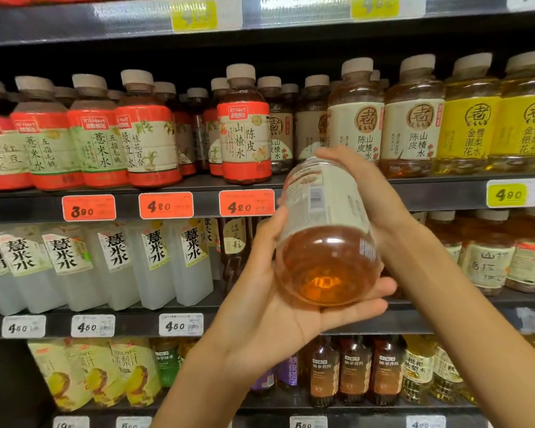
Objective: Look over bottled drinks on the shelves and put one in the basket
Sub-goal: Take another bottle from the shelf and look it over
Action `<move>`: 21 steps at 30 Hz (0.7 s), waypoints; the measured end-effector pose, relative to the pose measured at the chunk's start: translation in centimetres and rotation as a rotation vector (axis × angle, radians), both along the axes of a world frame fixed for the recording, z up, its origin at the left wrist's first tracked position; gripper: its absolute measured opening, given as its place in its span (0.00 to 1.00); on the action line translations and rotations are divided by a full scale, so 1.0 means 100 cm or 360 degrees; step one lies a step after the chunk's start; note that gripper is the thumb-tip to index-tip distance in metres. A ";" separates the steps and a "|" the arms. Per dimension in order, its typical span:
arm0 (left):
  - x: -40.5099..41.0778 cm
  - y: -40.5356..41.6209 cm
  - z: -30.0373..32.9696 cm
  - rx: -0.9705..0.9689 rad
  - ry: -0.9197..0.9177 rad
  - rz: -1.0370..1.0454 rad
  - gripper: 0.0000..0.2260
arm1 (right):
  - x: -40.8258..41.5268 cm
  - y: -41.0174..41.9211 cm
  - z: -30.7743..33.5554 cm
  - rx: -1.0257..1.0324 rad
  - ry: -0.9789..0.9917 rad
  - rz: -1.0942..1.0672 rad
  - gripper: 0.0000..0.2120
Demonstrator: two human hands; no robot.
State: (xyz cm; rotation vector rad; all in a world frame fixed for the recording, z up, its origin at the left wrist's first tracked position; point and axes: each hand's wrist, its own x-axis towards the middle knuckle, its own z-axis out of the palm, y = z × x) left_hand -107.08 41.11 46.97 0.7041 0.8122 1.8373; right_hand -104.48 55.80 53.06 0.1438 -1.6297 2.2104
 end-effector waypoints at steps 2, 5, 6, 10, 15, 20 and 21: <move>-0.002 -0.002 -0.004 0.0042 0.0295 -0.0020 0.31 | 0.004 0.002 0.007 0.0146 0.0126 -0.0133 0.07; -0.009 -0.004 -0.007 -0.0190 0.0793 0.0492 0.25 | 0.008 0.002 0.015 0.0466 0.0359 -0.0420 0.04; -0.008 -0.003 -0.007 -0.0208 0.0921 0.0554 0.25 | 0.009 0.001 0.017 0.0552 0.0405 -0.0495 0.06; -0.007 0.002 -0.013 -0.0171 0.1101 0.0693 0.26 | 0.008 -0.004 0.018 0.0684 0.0432 -0.0565 0.12; -0.008 0.004 -0.021 0.0015 0.1001 0.0773 0.19 | 0.011 0.001 0.010 0.0573 0.0425 -0.0318 0.26; -0.016 0.008 -0.017 0.0002 0.1263 0.0971 0.28 | 0.011 -0.002 0.000 0.0748 0.0517 -0.0252 0.22; -0.019 0.009 -0.018 0.0007 0.1273 0.1005 0.27 | 0.012 -0.003 -0.001 0.0769 0.0571 -0.0288 0.20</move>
